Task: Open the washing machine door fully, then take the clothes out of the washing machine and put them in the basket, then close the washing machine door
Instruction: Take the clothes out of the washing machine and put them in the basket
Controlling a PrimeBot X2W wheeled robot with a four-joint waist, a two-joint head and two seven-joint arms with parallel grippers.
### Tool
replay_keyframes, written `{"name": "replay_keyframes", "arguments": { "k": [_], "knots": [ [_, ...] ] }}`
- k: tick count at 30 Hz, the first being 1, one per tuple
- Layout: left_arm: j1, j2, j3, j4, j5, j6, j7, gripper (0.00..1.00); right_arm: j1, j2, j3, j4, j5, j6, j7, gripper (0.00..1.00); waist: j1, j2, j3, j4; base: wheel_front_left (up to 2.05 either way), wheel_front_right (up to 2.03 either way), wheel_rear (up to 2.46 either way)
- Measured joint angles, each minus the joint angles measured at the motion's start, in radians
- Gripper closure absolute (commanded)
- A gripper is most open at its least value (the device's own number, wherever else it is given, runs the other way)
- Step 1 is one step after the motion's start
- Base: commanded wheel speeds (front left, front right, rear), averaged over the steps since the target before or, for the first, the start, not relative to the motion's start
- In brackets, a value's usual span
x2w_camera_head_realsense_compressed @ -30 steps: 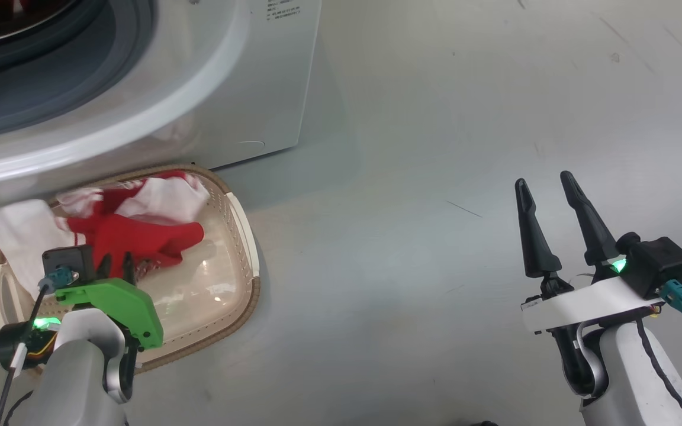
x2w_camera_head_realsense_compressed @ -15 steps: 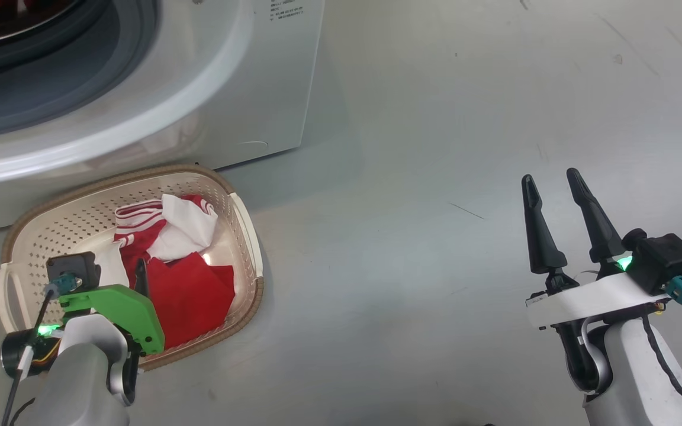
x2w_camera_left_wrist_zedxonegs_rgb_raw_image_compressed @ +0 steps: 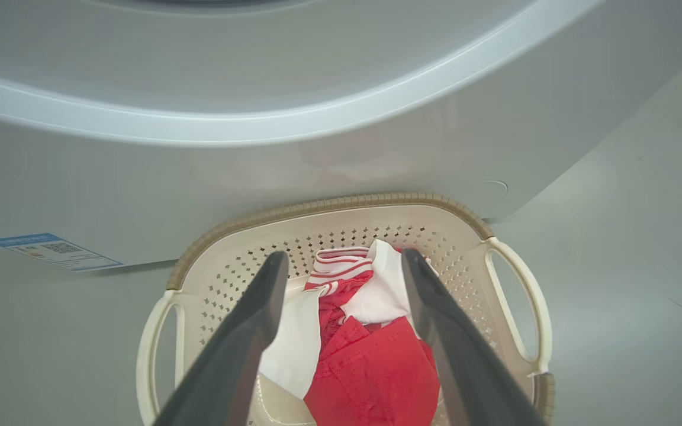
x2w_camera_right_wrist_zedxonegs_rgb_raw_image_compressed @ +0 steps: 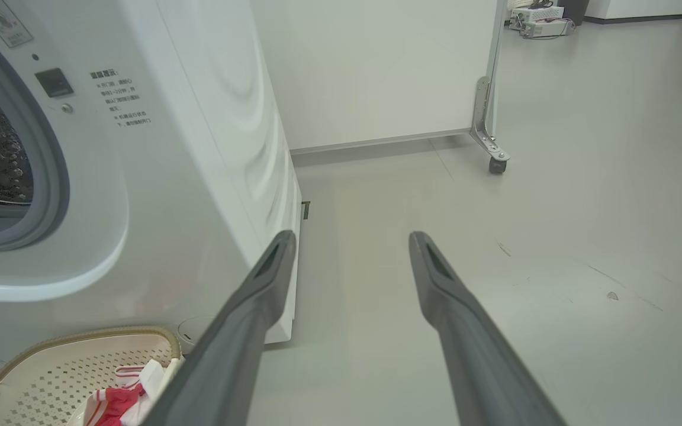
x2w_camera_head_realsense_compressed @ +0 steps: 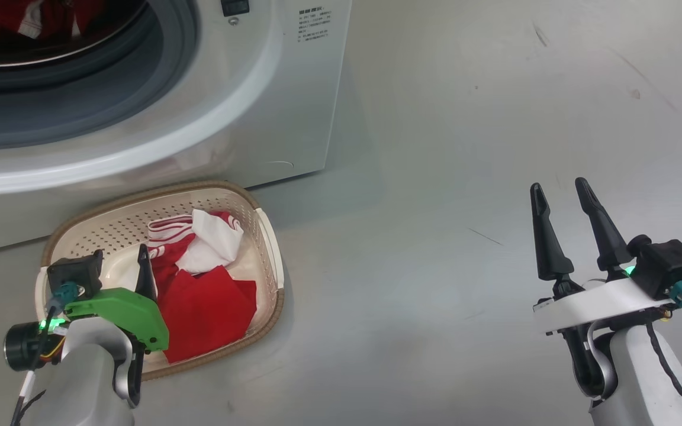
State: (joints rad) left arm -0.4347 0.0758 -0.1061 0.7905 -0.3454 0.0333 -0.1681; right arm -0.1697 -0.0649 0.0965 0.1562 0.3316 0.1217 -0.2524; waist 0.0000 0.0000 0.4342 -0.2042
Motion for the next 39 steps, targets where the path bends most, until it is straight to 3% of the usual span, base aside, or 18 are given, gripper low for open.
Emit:
{"name": "replay_keyframes", "arguments": {
  "k": [6,17,20,39],
  "knots": [
    [0.002,-0.006,-0.018,-0.037,0.014,-0.012,-0.063,0.0,0.024,-0.009,-0.007,0.012,-0.018,0.0,0.0,0.0,0.0,0.0,-0.045,0.029,0.0,0.0,0.0],
    [0.033,-0.017,-0.048,-0.182,0.065,-0.007,-0.081,0.0,0.079,-0.028,-0.026,0.024,-0.035,-0.001,0.0,0.0,0.0,0.0,-0.152,0.096,0.0,0.0,0.0],
    [0.119,-0.017,-0.053,-0.287,0.078,0.006,-0.081,0.0,0.126,-0.032,-0.028,0.029,-0.05,-0.011,0.0,0.0,0.0,0.0,-0.231,0.132,0.0,0.0,0.0],
    [0.325,-0.016,-0.055,-0.47,0.093,0.034,-0.084,0.0,0.222,-0.031,-0.018,0.021,-0.063,-0.037,0.001,0.0,0.0,0.0,-0.365,0.175,0.0,0.0,0.0]
  ]
}}
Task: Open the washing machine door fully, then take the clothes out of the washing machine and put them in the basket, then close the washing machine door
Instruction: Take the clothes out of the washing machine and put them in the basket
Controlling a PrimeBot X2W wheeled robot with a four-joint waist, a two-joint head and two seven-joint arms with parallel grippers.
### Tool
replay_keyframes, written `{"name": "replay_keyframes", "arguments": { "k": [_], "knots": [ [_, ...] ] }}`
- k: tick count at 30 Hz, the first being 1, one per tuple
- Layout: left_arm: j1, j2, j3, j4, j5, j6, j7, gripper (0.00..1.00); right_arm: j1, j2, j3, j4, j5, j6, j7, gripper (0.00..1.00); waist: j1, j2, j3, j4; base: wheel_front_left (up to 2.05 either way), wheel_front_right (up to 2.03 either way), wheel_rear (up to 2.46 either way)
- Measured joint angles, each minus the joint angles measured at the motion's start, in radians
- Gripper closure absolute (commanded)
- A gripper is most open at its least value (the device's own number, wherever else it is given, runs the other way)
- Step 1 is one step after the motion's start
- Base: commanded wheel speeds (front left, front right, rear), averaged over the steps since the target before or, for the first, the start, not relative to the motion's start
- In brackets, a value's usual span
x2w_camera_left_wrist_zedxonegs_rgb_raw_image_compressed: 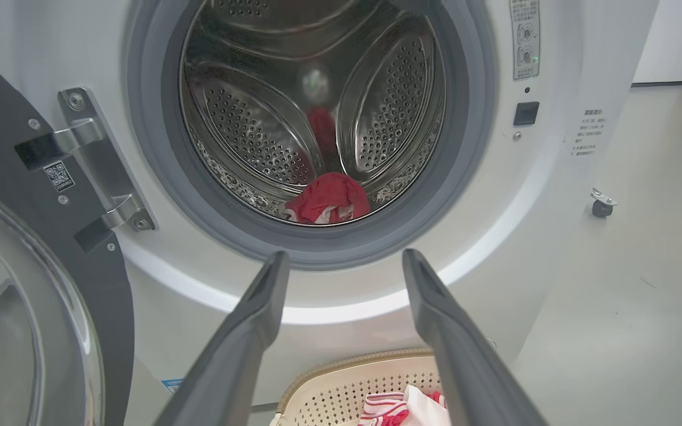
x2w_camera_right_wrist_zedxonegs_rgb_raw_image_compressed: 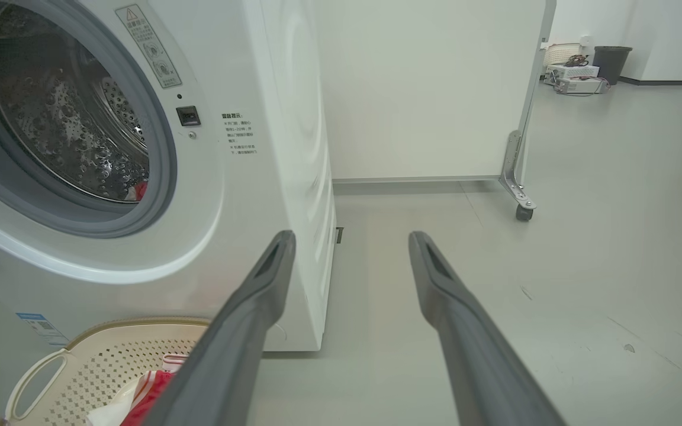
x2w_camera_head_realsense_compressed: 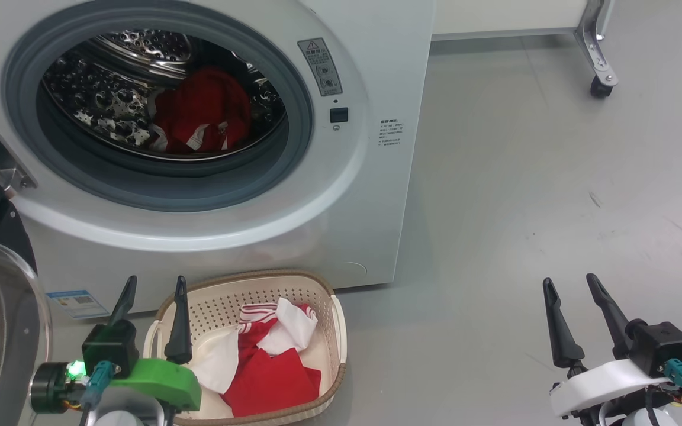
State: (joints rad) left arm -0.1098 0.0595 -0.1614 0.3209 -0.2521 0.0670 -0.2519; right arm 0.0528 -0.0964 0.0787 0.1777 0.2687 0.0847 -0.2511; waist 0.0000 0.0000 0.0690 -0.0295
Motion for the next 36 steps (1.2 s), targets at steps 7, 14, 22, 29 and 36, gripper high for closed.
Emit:
{"name": "replay_keyframes", "arguments": {
  "k": [7,14,22,29,36],
  "knots": [
    [0.047,0.007,-0.001,-0.057,0.0,0.006,0.0,0.0,0.02,0.001,0.006,-0.022,0.0,-0.001,0.009,0.0,0.0,0.0,-0.023,0.004,0.0,0.0,0.0],
    [0.081,0.012,-0.001,-0.112,0.0,0.009,0.013,0.0,0.033,0.002,0.01,-0.043,0.0,-0.008,0.018,0.0,0.0,0.0,-0.026,0.006,0.0,0.0,0.0],
    [0.118,0.013,0.0,-0.169,0.0,0.017,0.033,0.0,0.04,0.002,0.014,-0.061,-0.007,-0.016,0.029,0.0,0.0,0.0,-0.022,0.009,0.0,0.0,0.0],
    [0.135,0.013,0.001,-0.214,0.0,0.022,0.049,0.0,0.048,0.002,0.015,-0.076,-0.007,-0.016,0.035,0.0,0.0,0.0,-0.013,0.012,0.0,0.0,0.0],
    [0.151,0.013,0.0,-0.251,0.002,0.026,0.064,0.0,0.05,0.002,0.015,-0.087,-0.007,-0.017,0.036,0.0,0.0,0.0,-0.006,0.016,0.0,0.0,0.0]
  ]
}}
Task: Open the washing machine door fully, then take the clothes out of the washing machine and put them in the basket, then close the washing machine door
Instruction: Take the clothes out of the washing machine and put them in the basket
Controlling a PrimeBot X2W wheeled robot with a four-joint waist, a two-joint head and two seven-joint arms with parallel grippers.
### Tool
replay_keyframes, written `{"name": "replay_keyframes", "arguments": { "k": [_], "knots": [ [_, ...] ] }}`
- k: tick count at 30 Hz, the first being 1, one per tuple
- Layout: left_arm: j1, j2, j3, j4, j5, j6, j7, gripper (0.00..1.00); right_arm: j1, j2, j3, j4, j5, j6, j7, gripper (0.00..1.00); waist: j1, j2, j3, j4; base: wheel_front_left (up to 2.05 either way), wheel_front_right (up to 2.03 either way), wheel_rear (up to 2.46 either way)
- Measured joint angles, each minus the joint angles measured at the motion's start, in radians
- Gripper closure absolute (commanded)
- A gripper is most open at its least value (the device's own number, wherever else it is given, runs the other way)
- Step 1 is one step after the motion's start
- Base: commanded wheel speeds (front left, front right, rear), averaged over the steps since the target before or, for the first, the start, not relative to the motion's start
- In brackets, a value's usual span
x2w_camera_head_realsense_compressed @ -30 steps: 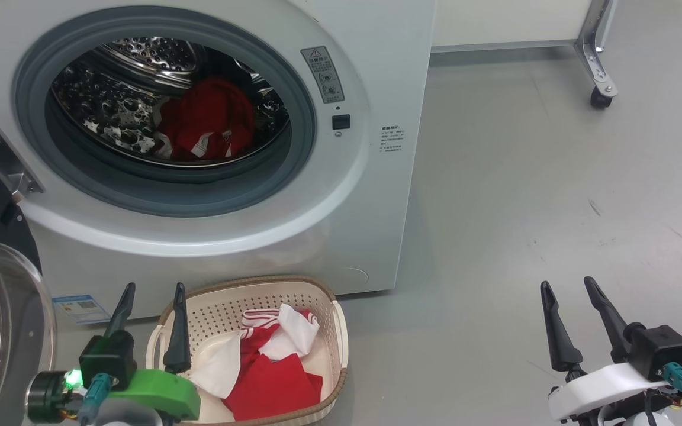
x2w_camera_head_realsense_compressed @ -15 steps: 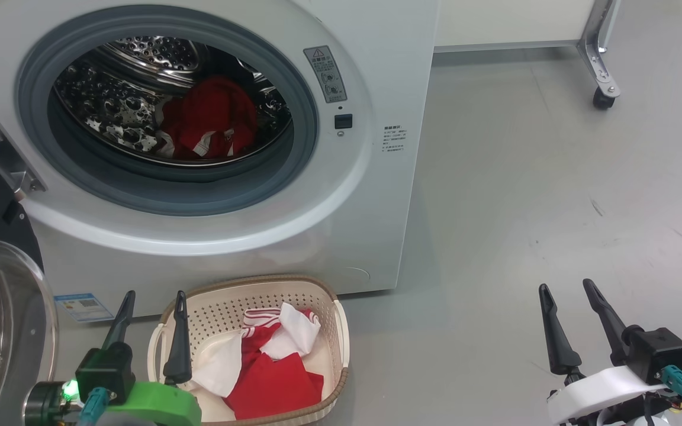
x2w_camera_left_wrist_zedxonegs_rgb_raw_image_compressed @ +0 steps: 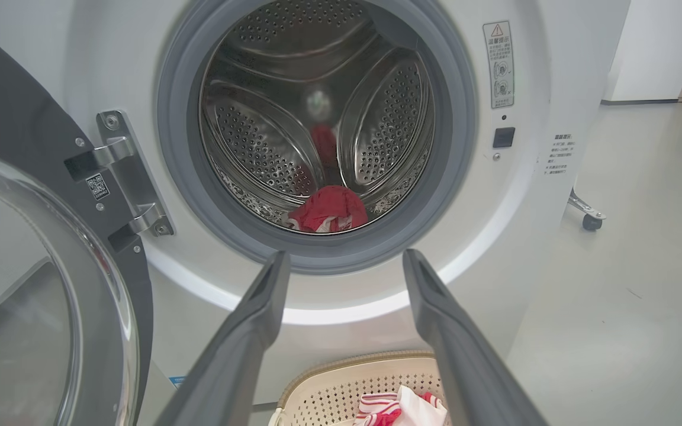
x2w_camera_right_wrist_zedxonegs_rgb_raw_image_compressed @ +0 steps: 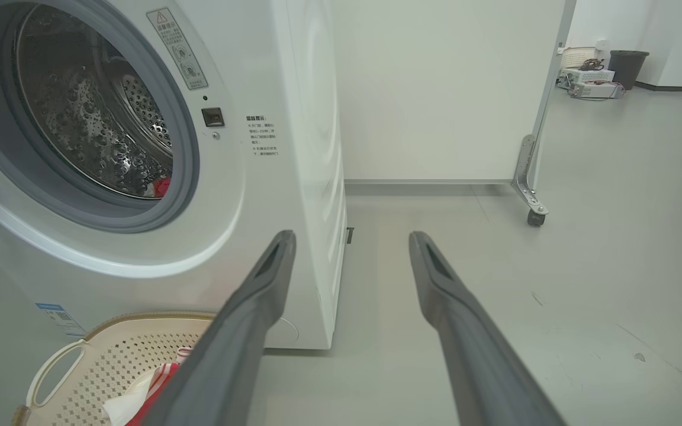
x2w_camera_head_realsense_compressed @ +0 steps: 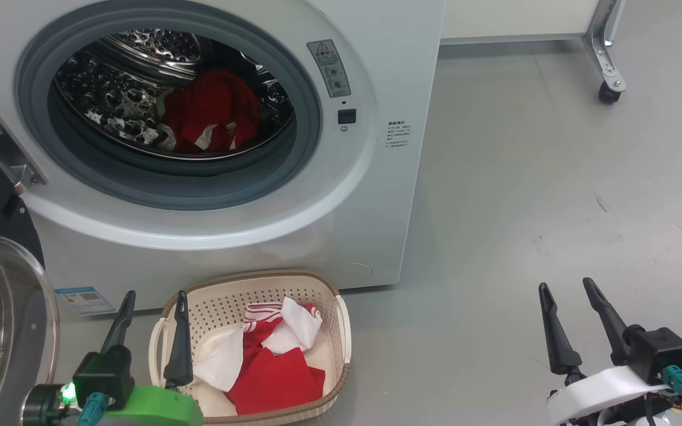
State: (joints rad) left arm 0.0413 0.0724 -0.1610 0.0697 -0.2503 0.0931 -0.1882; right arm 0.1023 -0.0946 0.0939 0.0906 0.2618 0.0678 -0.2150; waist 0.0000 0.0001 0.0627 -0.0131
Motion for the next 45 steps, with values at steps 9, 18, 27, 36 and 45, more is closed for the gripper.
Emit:
{"name": "replay_keyframes", "arguments": {
  "k": [9,18,27,36,45],
  "knots": [
    [0.007,0.0,0.004,-0.033,0.0,0.003,0.034,0.0,0.002,0.0,0.009,-0.023,0.0,0.0,0.016,0.0,0.0,0.0,0.019,-0.001,0.0,0.0,0.0],
    [-0.027,0.005,-0.01,-0.029,-0.012,-0.015,0.095,0.0,0.0,-0.001,0.018,-0.053,0.0,0.001,0.026,0.0,0.0,0.0,0.072,-0.014,0.0,0.0,0.0],
    [-0.233,0.008,-0.029,0.062,-0.049,-0.065,0.219,0.0,-0.043,-0.001,0.04,-0.092,0.002,0.013,0.034,0.0,0.0,0.0,0.174,-0.038,0.0,0.0,0.0],
    [-0.447,0.042,0.014,0.148,-0.075,-0.072,0.334,0.0,-0.084,0.001,0.044,-0.102,0.026,0.019,0.033,0.0,0.0,0.0,0.289,-0.078,0.0,0.0,0.0],
    [-0.677,0.107,0.061,0.186,-0.075,-0.072,0.437,0.0,-0.145,0.008,0.055,-0.108,0.052,0.028,0.024,0.0,0.0,0.0,0.411,-0.132,0.0,0.0,0.0]
  ]
}}
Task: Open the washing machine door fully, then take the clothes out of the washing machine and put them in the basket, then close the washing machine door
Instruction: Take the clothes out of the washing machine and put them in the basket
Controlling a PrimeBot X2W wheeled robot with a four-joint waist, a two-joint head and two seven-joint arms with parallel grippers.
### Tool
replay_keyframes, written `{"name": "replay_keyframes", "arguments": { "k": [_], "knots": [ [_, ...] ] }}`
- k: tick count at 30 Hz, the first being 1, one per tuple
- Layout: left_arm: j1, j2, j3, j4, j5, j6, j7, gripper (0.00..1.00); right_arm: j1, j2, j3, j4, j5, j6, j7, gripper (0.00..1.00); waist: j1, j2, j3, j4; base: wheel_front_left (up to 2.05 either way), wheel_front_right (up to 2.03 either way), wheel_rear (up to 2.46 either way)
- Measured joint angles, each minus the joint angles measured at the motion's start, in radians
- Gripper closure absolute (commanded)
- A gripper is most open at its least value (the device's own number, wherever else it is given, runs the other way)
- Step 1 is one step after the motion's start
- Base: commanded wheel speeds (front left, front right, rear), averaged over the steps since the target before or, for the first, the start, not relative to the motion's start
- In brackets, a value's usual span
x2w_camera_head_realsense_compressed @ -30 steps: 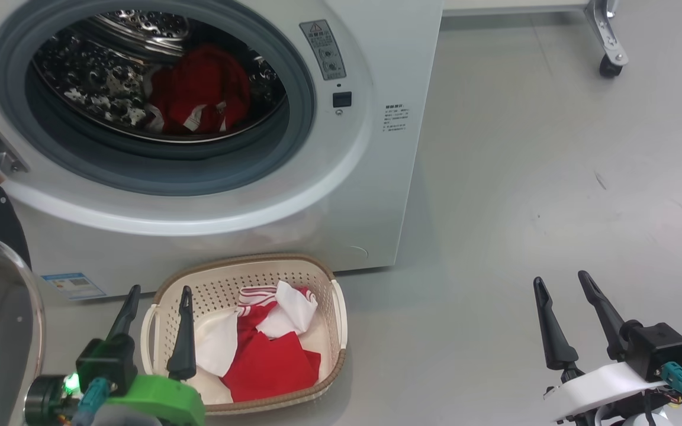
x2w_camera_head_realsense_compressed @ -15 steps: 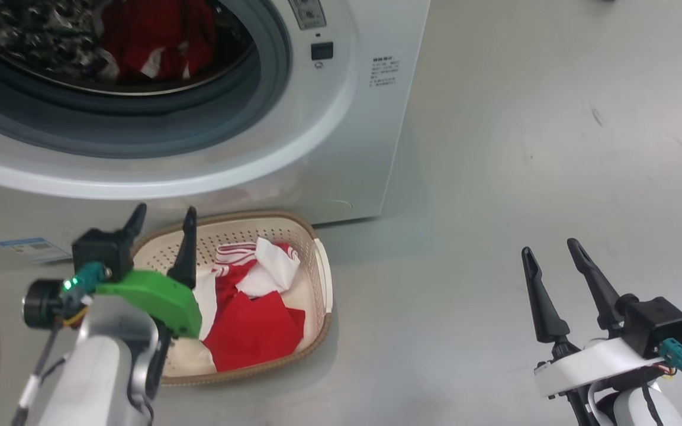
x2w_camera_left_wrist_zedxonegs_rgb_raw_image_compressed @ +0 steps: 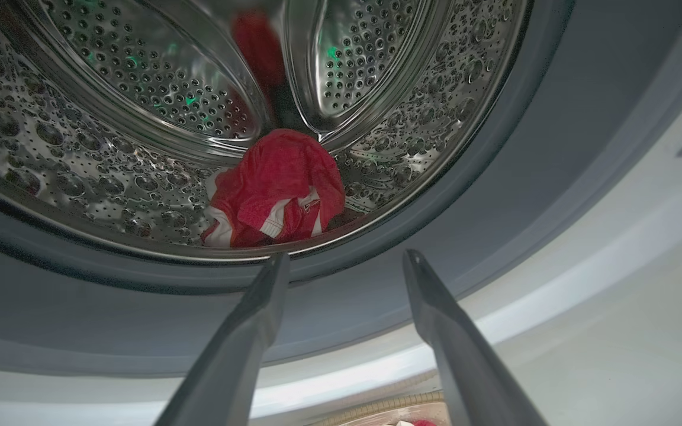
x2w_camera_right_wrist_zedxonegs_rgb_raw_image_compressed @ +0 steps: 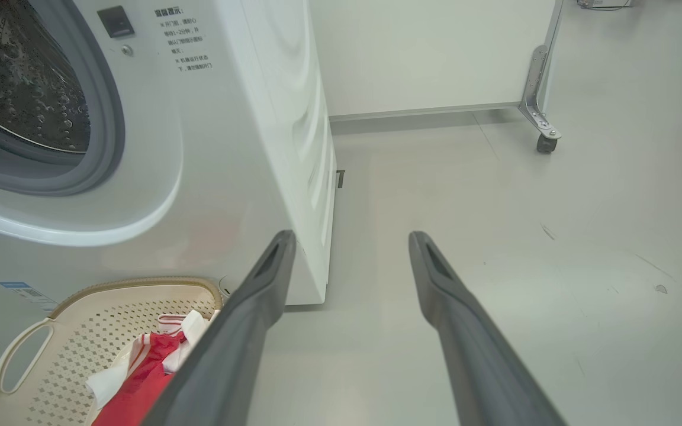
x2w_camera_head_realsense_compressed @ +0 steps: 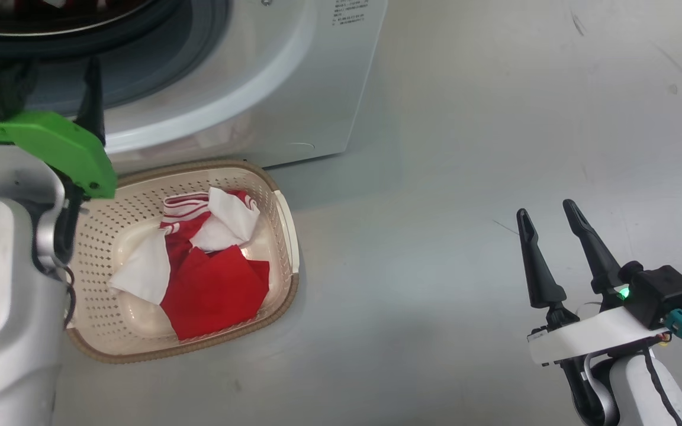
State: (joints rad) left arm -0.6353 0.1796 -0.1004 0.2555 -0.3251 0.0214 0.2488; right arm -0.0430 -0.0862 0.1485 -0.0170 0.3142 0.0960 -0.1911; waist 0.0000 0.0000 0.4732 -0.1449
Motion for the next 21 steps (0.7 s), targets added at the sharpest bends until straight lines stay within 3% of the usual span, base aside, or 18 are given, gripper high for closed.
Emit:
{"name": "replay_keyframes", "arguments": {
  "k": [11,21],
  "knots": [
    [-0.254,0.118,0.03,0.035,0.053,0.004,0.114,0.0,-0.088,0.012,0.025,0.007,0.032,0.009,-0.026,0.0,0.0001,0.0,0.153,-0.068,0.0,0.0,0.0],
    [-0.377,0.195,0.034,0.079,0.091,0.001,0.174,0.0,-0.141,0.023,0.041,0.044,0.056,0.017,-0.042,0.0,0.0001,0.0,0.261,-0.13,0.0,0.0,0.0]
  ]
}}
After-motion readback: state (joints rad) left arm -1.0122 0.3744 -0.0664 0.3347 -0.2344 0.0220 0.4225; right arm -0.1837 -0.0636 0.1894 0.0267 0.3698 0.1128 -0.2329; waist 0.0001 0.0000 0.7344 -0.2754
